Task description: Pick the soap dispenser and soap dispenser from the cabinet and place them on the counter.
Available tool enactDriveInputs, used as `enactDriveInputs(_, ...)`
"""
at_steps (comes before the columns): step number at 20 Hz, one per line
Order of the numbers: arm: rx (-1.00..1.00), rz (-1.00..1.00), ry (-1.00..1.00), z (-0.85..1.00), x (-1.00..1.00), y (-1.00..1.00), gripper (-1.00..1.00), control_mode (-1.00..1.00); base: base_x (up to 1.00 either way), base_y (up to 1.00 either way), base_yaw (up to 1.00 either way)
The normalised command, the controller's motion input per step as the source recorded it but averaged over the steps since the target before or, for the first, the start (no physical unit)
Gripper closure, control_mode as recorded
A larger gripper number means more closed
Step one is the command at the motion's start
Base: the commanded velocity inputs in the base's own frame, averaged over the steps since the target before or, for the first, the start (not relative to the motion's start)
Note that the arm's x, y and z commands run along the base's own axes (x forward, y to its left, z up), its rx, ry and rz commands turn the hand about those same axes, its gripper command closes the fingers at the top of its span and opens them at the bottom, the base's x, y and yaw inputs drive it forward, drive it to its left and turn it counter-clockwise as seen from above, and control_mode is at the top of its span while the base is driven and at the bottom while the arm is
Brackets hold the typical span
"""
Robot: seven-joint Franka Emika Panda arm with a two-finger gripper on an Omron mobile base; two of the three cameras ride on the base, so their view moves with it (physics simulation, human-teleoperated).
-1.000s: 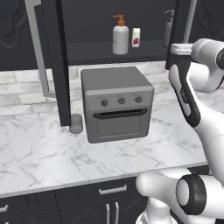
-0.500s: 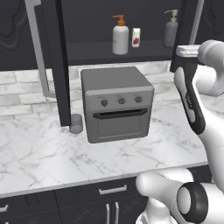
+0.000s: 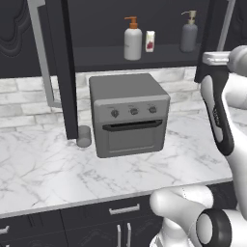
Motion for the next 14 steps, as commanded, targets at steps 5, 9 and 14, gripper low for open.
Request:
enactDriveInputs(5,0.08,-0.01,0.0,0.55,-0.75,-0.79,1.0,-1.0,0.0,0.0,0.0)
enactDriveInputs(9,0.09,0.0,0.0,0.51,-0.75,-0.81,1.0,-1.0,0.0,0.0,0.0)
enactDriveInputs(14,0.12,0.0,-0.04,0.33,-0.52,-0.62,1.0,-1.0,0.0,0.0,0.0)
